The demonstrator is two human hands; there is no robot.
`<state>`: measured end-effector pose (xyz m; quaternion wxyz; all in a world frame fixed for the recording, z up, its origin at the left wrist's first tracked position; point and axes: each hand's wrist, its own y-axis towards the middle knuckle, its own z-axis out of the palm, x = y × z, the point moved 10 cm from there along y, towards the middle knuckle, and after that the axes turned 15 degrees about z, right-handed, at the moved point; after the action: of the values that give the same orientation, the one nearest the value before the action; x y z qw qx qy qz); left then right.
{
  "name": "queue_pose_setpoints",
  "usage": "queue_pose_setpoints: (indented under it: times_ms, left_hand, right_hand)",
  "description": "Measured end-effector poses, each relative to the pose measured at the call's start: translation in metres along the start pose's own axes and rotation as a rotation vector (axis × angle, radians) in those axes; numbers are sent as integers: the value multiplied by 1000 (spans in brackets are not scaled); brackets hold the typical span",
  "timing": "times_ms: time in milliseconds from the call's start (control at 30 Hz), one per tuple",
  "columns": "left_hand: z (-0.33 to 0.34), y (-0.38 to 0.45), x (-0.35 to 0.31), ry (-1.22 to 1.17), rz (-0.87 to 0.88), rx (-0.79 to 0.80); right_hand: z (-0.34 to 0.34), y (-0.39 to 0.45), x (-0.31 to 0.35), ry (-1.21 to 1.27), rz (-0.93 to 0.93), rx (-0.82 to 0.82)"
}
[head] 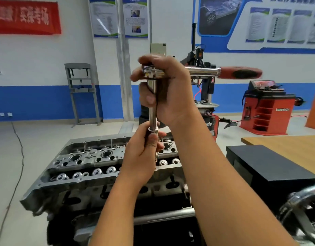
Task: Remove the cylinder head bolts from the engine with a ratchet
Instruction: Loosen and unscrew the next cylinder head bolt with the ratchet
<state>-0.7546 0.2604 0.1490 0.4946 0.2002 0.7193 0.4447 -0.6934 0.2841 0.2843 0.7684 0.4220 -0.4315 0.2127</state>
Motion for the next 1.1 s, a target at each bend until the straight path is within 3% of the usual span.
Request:
queue_pose_setpoints:
  times_ms: [100, 267, 333, 433, 500, 567, 700, 767, 933, 1033, 1100]
  left_hand:
    - [-3, 1, 2, -14, -29, -54]
    - [-5, 0, -8, 79, 6, -156]
    - [-6, -1, -9, 105, 10, -128]
    - [0, -3, 2, -111, -115, -21]
    - [3, -6, 6, -199, -178, 3]
    - [2, -4, 5, -146, -168, -36]
    - [2, -1, 0, 21, -112, -129]
    - [0, -1, -3, 57, -69, -153]
    - [-1, -7, 5, -152, -150, -34]
    - [-2, -4, 4, -91, -139, -84]
    - [-1, -3, 1, -26, -117, -141]
  right_hand:
    - [-5, -1, 1, 18, -35, -79]
    - [-14, -20, 22, -225, -380, -454]
    - [-5, -13, 15, -260, -306, -395]
    - [14, 0, -5, -131, -16, -86]
    - [9, -1, -6, -29, 58, -7]
    - [0, -3, -2, 18, 28, -44]
    - [-21, -17, 15, -70, -283, -420]
    - [-18, -22, 19, -140, -371, -502]
    - [7, -6, -1, -82, -44, -121]
    - [-6, -11, 3, -1, -54, -170]
    - [-17, -19, 8, -11, -162, -319]
